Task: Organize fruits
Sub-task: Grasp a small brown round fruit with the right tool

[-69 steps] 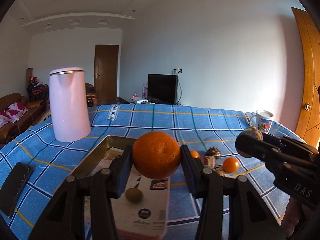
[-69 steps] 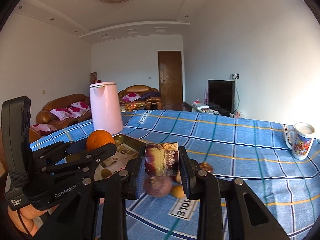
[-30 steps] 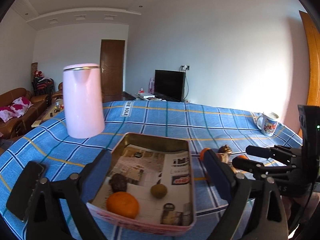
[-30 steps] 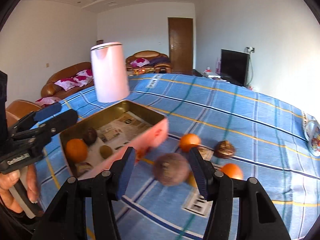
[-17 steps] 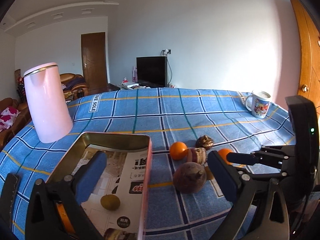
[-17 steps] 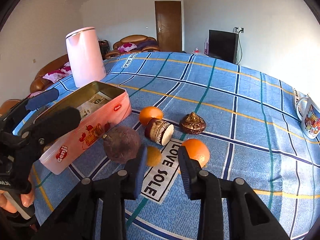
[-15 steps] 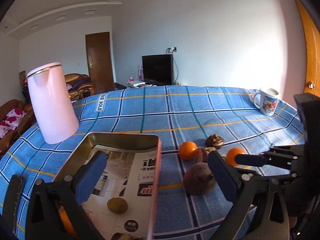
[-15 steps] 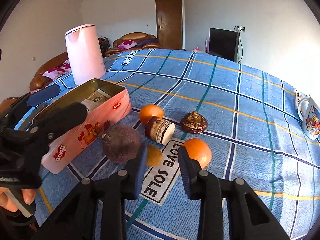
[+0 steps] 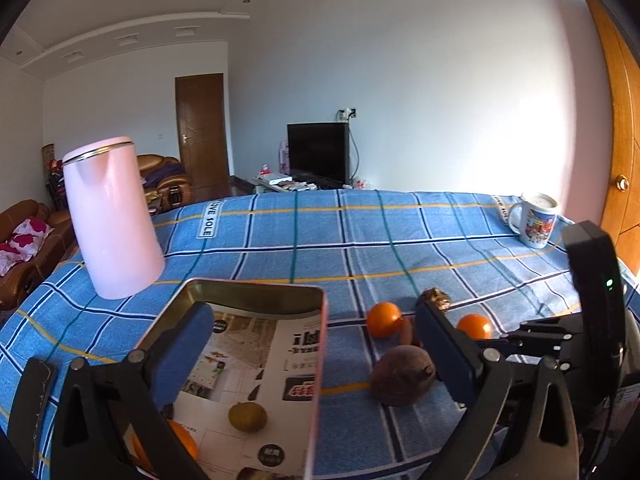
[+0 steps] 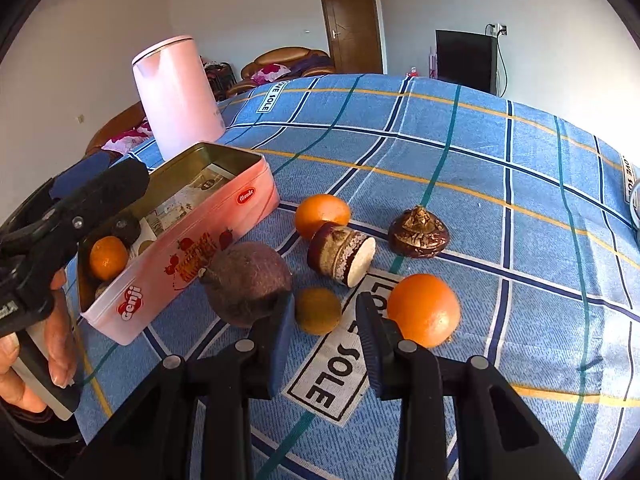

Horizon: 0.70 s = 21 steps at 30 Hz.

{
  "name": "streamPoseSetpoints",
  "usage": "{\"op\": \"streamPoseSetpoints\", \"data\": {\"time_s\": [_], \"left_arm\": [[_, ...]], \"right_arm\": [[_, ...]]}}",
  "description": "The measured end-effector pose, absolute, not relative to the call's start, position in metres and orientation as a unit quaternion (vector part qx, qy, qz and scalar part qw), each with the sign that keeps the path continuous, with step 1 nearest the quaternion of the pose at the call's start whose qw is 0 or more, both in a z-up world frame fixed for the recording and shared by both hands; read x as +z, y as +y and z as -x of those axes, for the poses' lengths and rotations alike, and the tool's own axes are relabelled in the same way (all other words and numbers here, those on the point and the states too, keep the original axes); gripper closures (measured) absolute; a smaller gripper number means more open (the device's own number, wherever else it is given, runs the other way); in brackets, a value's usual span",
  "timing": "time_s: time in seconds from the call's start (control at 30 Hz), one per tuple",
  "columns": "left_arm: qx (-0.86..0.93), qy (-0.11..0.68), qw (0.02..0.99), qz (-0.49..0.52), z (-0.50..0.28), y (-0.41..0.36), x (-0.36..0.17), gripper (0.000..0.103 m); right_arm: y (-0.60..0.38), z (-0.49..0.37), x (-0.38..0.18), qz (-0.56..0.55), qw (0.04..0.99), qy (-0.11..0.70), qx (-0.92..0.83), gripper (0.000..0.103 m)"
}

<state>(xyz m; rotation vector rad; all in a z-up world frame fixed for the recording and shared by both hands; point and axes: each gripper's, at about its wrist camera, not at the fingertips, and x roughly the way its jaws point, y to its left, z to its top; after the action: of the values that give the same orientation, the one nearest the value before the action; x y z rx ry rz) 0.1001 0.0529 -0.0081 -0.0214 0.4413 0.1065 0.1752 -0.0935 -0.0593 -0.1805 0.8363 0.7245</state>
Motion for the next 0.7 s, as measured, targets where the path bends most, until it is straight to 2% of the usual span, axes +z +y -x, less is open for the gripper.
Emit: {"op": "streamPoseSetpoints", "data": {"time_s": [0.17,0.43,0.5,0.7], "left_arm": [[0.042,0.206,0.977,0.032,-0.103,0.046,-0.005,0.0],[0.027,0.232,0.971,0.051,-0.113,0.048,-0.008,0.0],[0.038,0.232,0.971,0.043,-0.114,0.044,-0.009,0.0],[0.044,0.238,0.97,0.03,-0.118,0.035,-0.011,0.0]], "right_arm": [[-0.093,-0.175,-0.059,0.089,0.845,0.4,0.343,0.069],[-0.089,-0.185,-0.063,0.084,0.834,0.416,0.352,0.069],[-0.088,-0.183,-0.062,0.089,0.835,0.411,0.354,0.075],[-0.099,-0.175,-0.052,0.09,0.864,0.375,0.323,0.075]]}}
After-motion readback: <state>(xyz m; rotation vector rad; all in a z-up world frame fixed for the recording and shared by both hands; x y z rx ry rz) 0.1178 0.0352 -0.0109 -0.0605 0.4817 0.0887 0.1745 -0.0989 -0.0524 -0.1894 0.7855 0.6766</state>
